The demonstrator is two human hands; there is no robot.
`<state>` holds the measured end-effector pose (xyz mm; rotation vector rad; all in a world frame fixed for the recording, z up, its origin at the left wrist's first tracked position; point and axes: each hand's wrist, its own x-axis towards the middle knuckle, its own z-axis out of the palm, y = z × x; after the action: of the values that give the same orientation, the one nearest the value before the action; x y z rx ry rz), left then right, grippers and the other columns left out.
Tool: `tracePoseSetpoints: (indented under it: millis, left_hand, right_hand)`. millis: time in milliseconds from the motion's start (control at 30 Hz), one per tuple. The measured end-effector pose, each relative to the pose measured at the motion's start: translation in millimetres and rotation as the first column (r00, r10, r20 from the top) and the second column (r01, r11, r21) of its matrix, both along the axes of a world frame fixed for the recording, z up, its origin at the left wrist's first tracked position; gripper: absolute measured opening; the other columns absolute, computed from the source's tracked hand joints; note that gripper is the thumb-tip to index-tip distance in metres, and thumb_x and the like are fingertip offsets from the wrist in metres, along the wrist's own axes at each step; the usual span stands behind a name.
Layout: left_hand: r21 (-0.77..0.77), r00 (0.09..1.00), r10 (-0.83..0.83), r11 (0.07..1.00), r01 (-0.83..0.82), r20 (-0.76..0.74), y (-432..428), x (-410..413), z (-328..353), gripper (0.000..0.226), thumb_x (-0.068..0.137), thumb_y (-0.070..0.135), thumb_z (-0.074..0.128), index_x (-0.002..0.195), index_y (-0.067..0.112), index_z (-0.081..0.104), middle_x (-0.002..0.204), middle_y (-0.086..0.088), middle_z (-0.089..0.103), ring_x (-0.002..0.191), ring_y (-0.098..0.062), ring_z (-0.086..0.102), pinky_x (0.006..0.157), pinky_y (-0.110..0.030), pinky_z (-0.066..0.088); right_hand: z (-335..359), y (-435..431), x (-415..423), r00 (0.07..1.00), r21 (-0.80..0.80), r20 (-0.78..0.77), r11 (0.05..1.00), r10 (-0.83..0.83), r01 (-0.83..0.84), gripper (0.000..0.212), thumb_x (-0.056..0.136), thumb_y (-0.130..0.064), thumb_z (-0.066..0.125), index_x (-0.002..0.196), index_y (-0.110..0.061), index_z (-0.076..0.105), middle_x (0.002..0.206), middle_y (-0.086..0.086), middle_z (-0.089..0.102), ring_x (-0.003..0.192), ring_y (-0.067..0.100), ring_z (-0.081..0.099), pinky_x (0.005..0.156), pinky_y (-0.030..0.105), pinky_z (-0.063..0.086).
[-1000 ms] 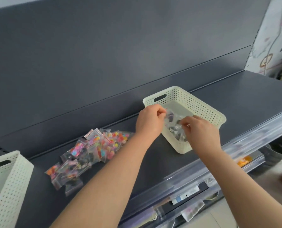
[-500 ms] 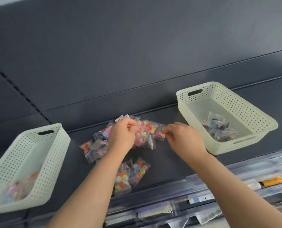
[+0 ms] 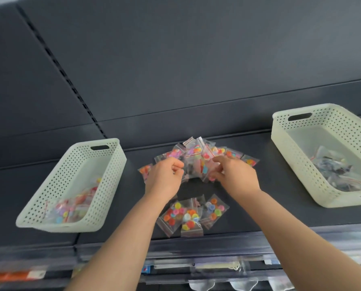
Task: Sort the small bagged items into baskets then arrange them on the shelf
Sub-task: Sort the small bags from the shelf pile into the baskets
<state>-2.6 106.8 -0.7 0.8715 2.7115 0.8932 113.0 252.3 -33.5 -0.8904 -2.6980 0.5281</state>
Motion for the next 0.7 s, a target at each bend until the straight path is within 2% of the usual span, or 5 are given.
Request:
tracePoseSetpoints:
  millis: [100, 267, 400, 600, 700]
  left_hand:
    - [-0.057, 0.999, -0.045, 0.997, 0.044, -0.011, 10, 4, 1, 0.023, 0.092, 0.027, 0.065, 0.114, 0.028, 0.064, 0.111, 0.012, 0.067, 0.097, -0.009, 0.062, 0.076, -0.026, 0.049]
    - [-0.257, 0.932, -0.285, 0.94, 0.225, -0.225, 37, 14, -2, 0.049, 0.087, 0.038, 0.07, 0.133, 0.033, 0.053, 0.131, 0.005, 0.05, 0.124, -0.018, 0.045, 0.095, -0.035, 0.046]
    - [-0.408, 0.87, -0.384, 0.88, 0.243, -0.309, 47, 15, -5, 0.02, 0.091, 0.028, 0.066, 0.112, 0.031, 0.068, 0.13, 0.004, 0.05, 0.121, -0.02, 0.039, 0.096, -0.034, 0.039]
    - [0.232, 0.995, -0.096, 0.969, 0.09, 0.017, 34, 7, 9, 0.008, 0.088, 0.03, 0.067, 0.08, 0.03, 0.069, 0.103, 0.01, 0.068, 0.101, -0.012, 0.061, 0.089, -0.033, 0.049]
    - [0.341, 0.998, 0.022, 0.939, -0.039, 0.055, 6, -7, 26, 0.008, 0.09, 0.025, 0.066, 0.084, 0.022, 0.071, 0.082, 0.01, 0.073, 0.083, -0.01, 0.068, 0.084, -0.037, 0.054]
  right_hand:
    - [1, 0, 9, 0.999, -0.046, -0.026, 0.998, -0.044, 0.043, 0.035, 0.09, -0.045, 0.059, 0.121, -0.031, 0.058, 0.1, -0.008, 0.07, 0.094, 0.019, 0.064, 0.07, 0.03, 0.05]
    - [2, -1, 23, 0.997, -0.005, -0.008, 0.997, -0.071, 0.071, 0.014, 0.091, -0.041, 0.057, 0.095, -0.031, 0.066, 0.095, -0.011, 0.068, 0.087, 0.015, 0.062, 0.063, 0.025, 0.041]
    - [1, 0, 30, 0.993, -0.013, -0.03, 0.993, -0.114, 0.114, 0.01, 0.091, -0.032, 0.053, 0.087, -0.029, 0.061, 0.091, -0.011, 0.064, 0.082, 0.016, 0.059, 0.059, 0.026, 0.038]
    - [19, 2, 31, 0.982, -0.099, -0.136, 0.988, -0.132, 0.119, 0.008, 0.09, -0.033, 0.054, 0.087, -0.027, 0.058, 0.082, -0.011, 0.066, 0.076, 0.019, 0.062, 0.066, 0.032, 0.051]
    - [31, -11, 13, 0.983, -0.085, -0.178, 0.996, -0.052, 0.037, 0.005, 0.09, -0.03, 0.055, 0.091, -0.029, 0.06, 0.085, -0.014, 0.065, 0.076, 0.013, 0.061, 0.065, 0.03, 0.051]
